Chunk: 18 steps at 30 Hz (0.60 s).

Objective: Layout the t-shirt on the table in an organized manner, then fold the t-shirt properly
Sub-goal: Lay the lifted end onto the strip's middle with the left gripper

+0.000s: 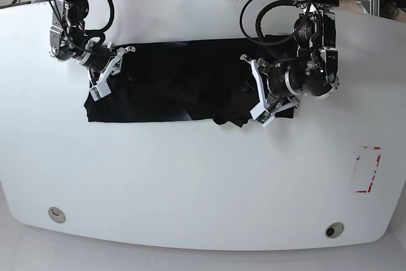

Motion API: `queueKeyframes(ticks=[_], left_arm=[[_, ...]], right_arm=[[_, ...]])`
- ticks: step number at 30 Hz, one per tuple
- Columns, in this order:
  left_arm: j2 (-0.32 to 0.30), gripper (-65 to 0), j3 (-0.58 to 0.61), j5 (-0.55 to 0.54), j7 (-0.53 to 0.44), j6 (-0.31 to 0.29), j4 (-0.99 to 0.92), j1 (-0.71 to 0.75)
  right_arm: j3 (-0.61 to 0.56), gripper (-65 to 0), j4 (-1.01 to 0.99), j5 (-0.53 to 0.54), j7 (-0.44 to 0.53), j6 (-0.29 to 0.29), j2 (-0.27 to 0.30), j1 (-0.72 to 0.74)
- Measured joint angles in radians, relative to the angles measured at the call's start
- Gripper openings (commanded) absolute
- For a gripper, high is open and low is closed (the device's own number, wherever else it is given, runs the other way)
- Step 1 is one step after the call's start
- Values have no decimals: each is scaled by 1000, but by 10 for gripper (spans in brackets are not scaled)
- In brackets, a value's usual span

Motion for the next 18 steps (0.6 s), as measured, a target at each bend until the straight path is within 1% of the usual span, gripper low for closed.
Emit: queueKeyframes(ticks=[4,10,12,15,18], left_arm=[[27,-382,-3,0,27,0,0,-2],[77,-372,3,-14,105,0,14,-22],[84,-374,14,-47,123,-1,18,-40],[88,-375,31,-145,158,0,19,-67],[88,-375,35,-235,166,0,19,-87]], right_arm=[[0,-606,0,0,0,0,0,0],[0,-606,0,0,0,0,0,0],[-1,-606,0,0,0,0,0,0],[-2,-606,0,0,0,0,0,0],[-2,-606,0,0,0,0,0,0]])
